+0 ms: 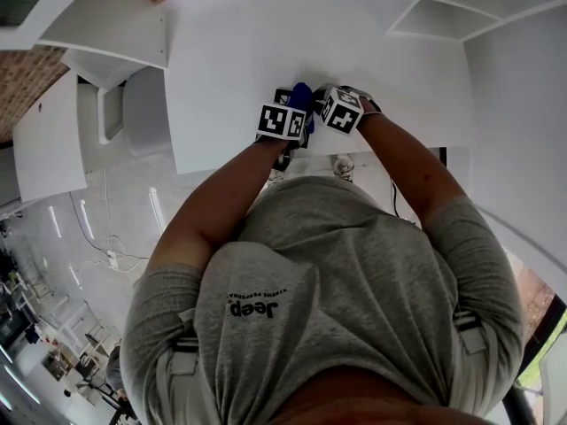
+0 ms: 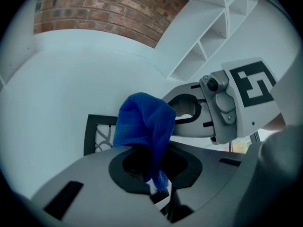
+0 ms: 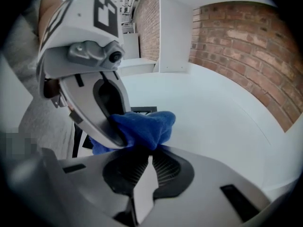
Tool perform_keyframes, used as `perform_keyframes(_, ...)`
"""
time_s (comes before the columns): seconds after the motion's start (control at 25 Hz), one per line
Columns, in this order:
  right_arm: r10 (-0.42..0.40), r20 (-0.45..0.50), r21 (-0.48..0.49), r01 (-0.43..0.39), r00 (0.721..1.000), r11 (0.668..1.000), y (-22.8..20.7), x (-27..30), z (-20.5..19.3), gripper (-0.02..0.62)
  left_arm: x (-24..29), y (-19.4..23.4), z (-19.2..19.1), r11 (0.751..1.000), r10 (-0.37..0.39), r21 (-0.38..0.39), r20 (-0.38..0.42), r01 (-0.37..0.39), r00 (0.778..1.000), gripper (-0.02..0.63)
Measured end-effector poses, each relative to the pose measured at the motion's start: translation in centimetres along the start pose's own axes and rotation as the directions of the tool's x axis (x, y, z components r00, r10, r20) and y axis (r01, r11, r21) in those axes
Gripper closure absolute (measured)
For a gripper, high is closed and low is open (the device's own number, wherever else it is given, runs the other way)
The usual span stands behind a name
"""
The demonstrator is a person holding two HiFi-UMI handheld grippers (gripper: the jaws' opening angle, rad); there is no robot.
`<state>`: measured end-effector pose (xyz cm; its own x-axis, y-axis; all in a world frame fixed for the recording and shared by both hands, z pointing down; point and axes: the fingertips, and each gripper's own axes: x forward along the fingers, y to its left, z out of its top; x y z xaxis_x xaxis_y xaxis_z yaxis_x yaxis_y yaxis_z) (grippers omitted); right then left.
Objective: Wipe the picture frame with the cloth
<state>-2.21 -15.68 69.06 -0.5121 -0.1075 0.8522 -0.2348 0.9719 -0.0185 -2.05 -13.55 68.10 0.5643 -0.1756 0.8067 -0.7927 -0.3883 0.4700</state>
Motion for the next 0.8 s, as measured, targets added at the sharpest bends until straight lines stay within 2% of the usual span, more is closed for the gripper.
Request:
perform_keyframes(0.16,-0.010,0.001,0.008,0.010,1.000,1.000,0.0,0.0,0.0,0.563,-0.4,-1.0,-2.1,0.997,0.011,0.079,-0.042,-0.007,0.999,0.551)
perform_keyframes(0.36,-0.014,-0.006,0.008,0.014,1.000,1.000,-0.1,0.0,-0.1,0.565,-1.1,-2.7,-6.0,0.981,-0.048,0.175,-0.187,0.081,0.981,0.551)
perform_keyframes(0.52,-0.021,-0.008,0.012,0.021,1.000,1.000,-0.1,0.0,-0.1,0.568,-1.4,-3.5,-7.1,0.958,-0.062,0.255,-0.258,0.130,0.964,0.551)
perform_keyframes(0.6,-0.023,-0.012,0.013,0.024,1.000,1.000,-0.1,0.0,-0.1,0.568,-1.6,-4.1,-7.8,0.947,-0.073,0.278,-0.305,0.162,0.950,0.551)
perform_keyframes(0.76,-0.031,-0.017,0.013,0.031,0.999,0.999,-0.1,0.0,-0.1,0.569,-2.0,-5.5,-10.9,0.916,-0.121,0.300,-0.426,0.266,0.897,0.551)
perform_keyframes(0.8,-0.033,-0.017,0.011,0.034,0.999,0.999,0.0,0.0,-0.1,0.569,-2.0,-5.5,-11.4,0.914,-0.120,0.303,-0.435,0.271,0.893,0.551)
